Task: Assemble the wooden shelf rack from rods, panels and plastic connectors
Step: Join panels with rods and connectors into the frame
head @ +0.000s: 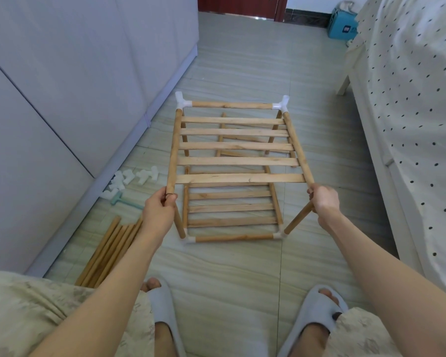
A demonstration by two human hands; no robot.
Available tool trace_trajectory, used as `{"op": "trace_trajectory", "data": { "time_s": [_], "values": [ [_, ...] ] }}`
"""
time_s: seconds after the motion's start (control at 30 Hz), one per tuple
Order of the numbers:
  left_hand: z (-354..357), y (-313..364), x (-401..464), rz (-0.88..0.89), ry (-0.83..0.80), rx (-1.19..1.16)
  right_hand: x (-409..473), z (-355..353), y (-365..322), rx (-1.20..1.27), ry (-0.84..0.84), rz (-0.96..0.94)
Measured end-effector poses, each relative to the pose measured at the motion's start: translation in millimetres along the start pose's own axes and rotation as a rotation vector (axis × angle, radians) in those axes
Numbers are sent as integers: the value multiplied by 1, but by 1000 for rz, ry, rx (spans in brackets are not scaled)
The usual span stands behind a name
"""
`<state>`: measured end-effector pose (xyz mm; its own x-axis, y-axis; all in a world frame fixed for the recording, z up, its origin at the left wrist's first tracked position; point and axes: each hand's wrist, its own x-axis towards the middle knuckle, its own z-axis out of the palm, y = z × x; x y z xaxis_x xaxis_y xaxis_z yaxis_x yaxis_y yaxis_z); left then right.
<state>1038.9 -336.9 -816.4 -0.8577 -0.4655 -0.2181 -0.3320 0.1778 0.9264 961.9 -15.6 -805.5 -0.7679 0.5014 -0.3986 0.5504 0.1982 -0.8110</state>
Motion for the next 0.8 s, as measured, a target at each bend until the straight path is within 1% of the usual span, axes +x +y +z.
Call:
{"op": "trace_trajectory", "data": {
  "time_s": [0.1, 0.33, 0.43, 0.53, 0.67, 0.73, 0.8],
  "values": [
    [0, 1, 1, -12, 47, 26, -2, -3, 2, -8, -27, 9],
    [3, 5, 5, -78, 55, -110, -6, -12, 7, 88, -64, 27],
    [5, 7, 3, -105, 50, -158, -11, -15, 4, 91, -73, 54],
    [3, 10, 1, -175, 15, -241, -16, -18, 1, 39, -111, 57],
    [-4, 20, -1, -335, 8, -405, -25, -20, -8, -106, -104, 24],
    [-6, 25, -1, -373, 11, -400, -31, -22, -14, -197, -86, -5],
    [-8, 33, -1, -376, 37, -311, -39, -23, -22, -292, -72, -44]
  ]
}}
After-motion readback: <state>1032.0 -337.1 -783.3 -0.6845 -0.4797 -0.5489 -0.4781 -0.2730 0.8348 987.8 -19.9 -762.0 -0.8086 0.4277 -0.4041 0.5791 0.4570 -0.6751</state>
